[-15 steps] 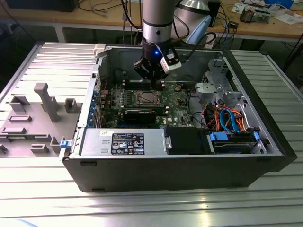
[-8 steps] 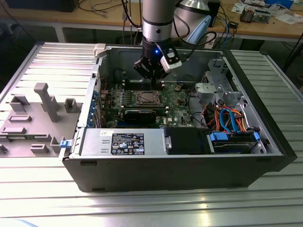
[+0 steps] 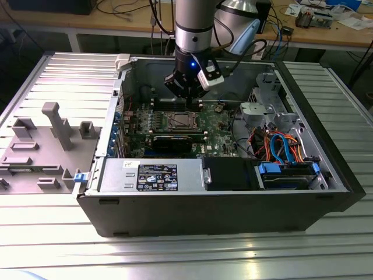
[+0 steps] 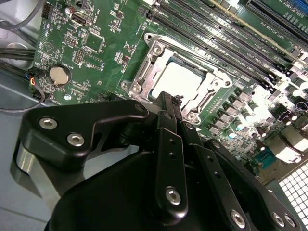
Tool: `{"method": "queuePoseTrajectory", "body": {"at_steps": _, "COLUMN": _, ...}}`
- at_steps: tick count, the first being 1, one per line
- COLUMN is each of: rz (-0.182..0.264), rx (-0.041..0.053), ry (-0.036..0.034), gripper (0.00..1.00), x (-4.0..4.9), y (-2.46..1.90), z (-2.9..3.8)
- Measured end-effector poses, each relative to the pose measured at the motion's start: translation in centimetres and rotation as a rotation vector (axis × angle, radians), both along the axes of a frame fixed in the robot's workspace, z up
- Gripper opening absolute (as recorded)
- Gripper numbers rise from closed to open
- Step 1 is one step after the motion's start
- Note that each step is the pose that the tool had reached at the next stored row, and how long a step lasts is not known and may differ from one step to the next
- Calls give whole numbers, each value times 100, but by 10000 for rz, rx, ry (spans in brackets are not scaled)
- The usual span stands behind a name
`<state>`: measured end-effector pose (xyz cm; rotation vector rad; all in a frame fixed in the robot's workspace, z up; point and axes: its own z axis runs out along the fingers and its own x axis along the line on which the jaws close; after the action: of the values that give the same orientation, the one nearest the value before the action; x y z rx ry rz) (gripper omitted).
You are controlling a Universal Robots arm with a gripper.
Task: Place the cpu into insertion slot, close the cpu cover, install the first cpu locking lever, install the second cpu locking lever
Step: 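Install the second cpu locking lever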
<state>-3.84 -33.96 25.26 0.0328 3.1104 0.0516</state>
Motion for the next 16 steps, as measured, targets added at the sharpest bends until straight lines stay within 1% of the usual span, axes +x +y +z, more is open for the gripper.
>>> {"method": "queuePoseTrajectory", "body": {"at_steps": 11, "rz": 0, "rx": -1, "ry": 0, "gripper": 11, "x": 0, "y": -17, "z": 0}}
{"method": "queuePoseTrajectory", "body": {"at_steps": 16, "rz": -1, "rx": -1, "ry": 0, "gripper": 11, "x": 0, "y": -39, "z": 0}}
